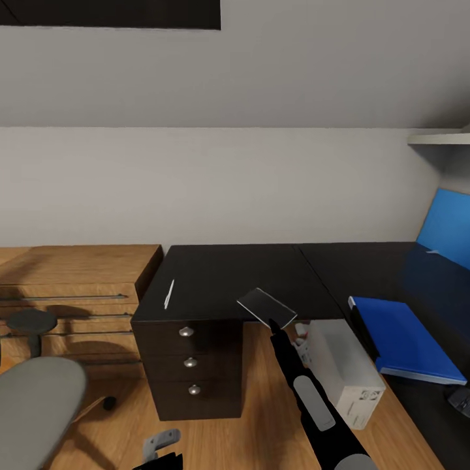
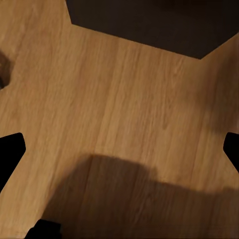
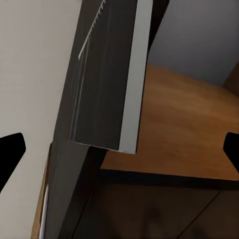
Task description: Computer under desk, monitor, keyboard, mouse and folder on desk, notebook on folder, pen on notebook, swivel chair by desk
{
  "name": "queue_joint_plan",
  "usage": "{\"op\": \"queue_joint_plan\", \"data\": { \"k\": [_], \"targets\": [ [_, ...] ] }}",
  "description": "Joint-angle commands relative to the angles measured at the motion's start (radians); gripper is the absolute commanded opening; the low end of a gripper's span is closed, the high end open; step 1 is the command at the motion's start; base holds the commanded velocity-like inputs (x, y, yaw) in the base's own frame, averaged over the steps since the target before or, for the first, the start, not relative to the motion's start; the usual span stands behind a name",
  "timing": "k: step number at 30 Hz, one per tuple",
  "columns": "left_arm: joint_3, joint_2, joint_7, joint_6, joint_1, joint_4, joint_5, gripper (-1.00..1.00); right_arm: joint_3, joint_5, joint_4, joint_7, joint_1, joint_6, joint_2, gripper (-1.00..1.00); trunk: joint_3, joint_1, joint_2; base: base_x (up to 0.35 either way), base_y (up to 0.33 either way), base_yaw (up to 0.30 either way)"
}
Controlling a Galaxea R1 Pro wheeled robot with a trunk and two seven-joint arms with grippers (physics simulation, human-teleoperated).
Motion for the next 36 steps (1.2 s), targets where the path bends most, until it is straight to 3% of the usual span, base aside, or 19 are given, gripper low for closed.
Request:
{"op": "queue_joint_plan", "data": {
  "k": [1,23,24,36],
  "targets": [
    [-0.004,0.001,0.009,0.001,-0.001,-0.002,0.008,1.0,0.002,-0.011,0.001,0.003,-0.001,-0.006,0.0,1.0,-0.001,0.0,0.0,0.045,0.0,0.0],
    [-0.004,0.001,0.009,0.001,-0.001,-0.002,0.009,1.0,0.001,-0.011,0.002,0.0,-0.001,-0.005,-0.001,1.0,-0.001,0.0,0.0,0.051,0.0,0.0],
    [-0.004,0.001,0.009,0.001,-0.001,-0.002,0.009,1.0,0.001,-0.011,0.002,0.0,-0.001,-0.005,-0.001,-1.0,-0.001,0.0,0.0,0.0,0.0,0.0],
    [-0.012,-0.002,0.01,0.001,-0.001,0.017,0.009,1.0,0.001,-0.011,0.001,0.002,-0.001,-0.007,-0.001,-1.0,0.005,-0.008,0.014,0.0,0.0,0.0]
  ]
}}
